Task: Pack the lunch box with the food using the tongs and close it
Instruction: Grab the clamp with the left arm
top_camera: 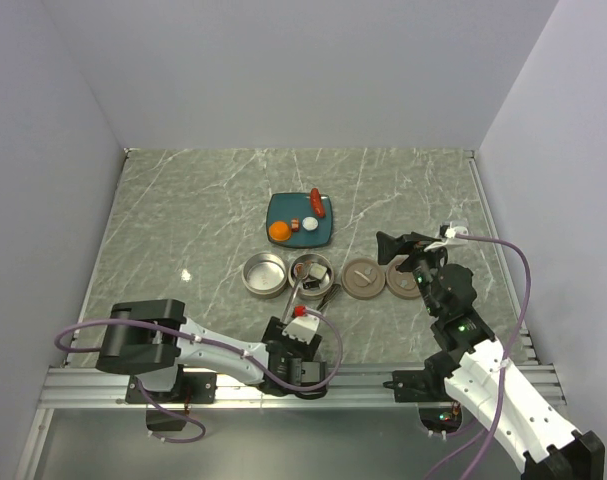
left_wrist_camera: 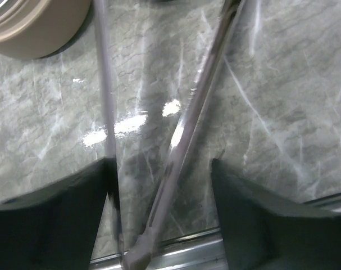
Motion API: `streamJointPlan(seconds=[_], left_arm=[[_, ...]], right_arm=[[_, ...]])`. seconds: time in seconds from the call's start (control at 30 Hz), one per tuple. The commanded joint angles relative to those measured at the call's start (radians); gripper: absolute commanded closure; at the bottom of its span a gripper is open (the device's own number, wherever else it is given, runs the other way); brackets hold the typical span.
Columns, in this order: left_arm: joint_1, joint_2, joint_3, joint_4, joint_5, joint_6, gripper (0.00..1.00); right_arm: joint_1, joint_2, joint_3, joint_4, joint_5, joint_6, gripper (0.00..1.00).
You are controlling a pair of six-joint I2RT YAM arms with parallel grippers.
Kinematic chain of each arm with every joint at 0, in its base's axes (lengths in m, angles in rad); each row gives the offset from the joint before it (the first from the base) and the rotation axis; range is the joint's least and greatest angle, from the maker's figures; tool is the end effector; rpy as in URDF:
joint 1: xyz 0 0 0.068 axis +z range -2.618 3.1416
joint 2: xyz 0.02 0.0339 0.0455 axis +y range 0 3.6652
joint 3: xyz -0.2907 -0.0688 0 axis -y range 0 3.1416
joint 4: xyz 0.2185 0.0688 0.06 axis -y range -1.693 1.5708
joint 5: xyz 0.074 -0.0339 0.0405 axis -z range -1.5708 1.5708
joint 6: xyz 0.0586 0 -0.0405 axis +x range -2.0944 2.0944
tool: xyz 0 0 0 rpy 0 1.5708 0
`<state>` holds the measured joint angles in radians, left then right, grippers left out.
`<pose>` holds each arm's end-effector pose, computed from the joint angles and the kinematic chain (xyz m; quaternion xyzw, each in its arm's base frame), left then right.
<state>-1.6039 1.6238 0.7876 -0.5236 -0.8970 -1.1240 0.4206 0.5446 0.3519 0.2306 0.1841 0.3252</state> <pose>0.0375 -0.2509 0.1737 0.1686 0.8813 -0.0043 0.4415 0.1220 0.0428 0.2861 0.0332 0.6930 0.2020 0.6913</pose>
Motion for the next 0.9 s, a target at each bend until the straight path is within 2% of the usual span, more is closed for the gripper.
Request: streamJointPlan(seconds=[0.0, 0.1, 0.2, 0.37, 0.5, 0.87], left_arm=[[0.006, 0.034, 0.007, -0.064, -0.003, -0.043, 0.31], [0.006, 0.057, 0.015, -0.069, -0.013, -0.051, 0.46], [0.006, 0.077, 0.035, -0.11, -0.043, -0.08, 0.56], [-0.014, 0.061, 0.07, -0.2, -0.095, -0.123, 0.59], [-0.043, -0.028, 0.055, -0.211, -0.109, -0.138, 0.6], [-0.083, -0.252, -0.024, 0.013, -0.1, 0.078, 0.6]], right_arm=[[-0.009, -0.015, -0.007, 0.016, -0.009, 0.008, 0.0], [-0.008, -0.021, -0.008, 0.015, -0.011, 0.008, 0.0], [-0.008, -0.021, -0.008, 0.013, -0.011, 0.008, 0.0], [-0.008, -0.02, -0.005, 0.015, -0.009, 0.008, 0.0], [-0.009, -0.014, -0.005, 0.016, -0.012, 0.009, 0.0], [-0.008, -0.029, -0.001, 0.018, -0.046, 0.012, 0.0]])
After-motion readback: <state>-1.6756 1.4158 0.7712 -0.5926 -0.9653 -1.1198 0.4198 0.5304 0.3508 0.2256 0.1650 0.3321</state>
